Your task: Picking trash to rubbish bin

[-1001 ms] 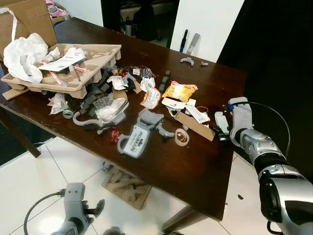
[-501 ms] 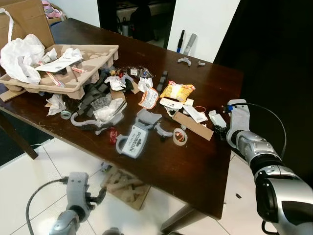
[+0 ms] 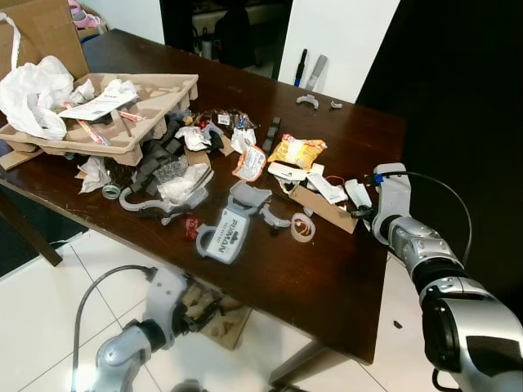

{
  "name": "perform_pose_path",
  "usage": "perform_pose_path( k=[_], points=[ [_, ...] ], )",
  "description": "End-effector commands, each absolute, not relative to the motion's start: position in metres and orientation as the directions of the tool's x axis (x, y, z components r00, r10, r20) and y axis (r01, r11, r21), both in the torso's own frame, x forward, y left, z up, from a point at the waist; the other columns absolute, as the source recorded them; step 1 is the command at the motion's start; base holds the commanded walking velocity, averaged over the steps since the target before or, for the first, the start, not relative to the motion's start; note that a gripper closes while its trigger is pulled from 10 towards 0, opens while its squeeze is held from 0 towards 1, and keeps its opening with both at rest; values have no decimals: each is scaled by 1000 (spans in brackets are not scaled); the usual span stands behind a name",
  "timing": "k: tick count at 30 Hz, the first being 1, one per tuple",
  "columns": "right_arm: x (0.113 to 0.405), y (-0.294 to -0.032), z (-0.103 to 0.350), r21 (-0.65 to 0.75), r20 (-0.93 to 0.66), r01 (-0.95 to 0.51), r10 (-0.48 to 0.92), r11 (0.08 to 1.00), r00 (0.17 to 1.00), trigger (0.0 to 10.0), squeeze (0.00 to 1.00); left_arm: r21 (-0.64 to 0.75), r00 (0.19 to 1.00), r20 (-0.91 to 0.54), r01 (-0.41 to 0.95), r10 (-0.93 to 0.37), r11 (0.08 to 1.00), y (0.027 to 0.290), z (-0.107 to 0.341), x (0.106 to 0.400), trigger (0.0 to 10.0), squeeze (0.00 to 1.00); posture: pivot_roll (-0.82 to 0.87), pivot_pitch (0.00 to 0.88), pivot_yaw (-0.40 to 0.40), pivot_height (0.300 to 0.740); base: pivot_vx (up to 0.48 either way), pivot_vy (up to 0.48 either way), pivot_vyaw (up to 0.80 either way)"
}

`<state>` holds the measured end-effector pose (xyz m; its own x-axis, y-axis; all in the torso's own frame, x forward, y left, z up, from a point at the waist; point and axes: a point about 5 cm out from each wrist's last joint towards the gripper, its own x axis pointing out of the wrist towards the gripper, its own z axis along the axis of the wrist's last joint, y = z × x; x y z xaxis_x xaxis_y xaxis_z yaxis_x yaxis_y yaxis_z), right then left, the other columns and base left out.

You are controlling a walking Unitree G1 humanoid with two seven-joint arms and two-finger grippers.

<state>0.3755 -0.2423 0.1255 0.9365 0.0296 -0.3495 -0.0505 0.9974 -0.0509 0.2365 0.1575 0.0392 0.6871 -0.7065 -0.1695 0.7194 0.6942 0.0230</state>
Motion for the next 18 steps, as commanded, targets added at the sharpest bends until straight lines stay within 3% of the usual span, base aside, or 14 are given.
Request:
perform_pose_path(
  k=[1, 7, 11, 18],
  points=[
    [374, -244, 122, -18, -348, -36, 27, 999, 937, 0, 0, 37, 647, -127, 760, -752, 649, 148, 54, 239, 10000, 0, 229, 134, -81, 740, 0, 0, 0],
    [372, -249, 122, -22, -347, -25, 16, 999, 938, 0, 0, 25, 564, -92, 825, -821, 564, 138, 83, 236, 10000, 0, 223, 135, -77, 740, 0, 0, 0],
    [370, -253, 120, -32, -351, -20, 7, 999, 936, 0, 0, -52, 421, -106, 902, -901, 428, 129, 95, 220, 10000, 0, 219, 138, -76, 740, 0, 0, 0],
    [369, -254, 119, -35, -358, -27, 13, 999, 934, 0, 0, -112, 309, -188, 936, -932, 333, 129, 96, 204, 10000, 0, 215, 139, -77, 740, 0, 0, 0]
  ],
)
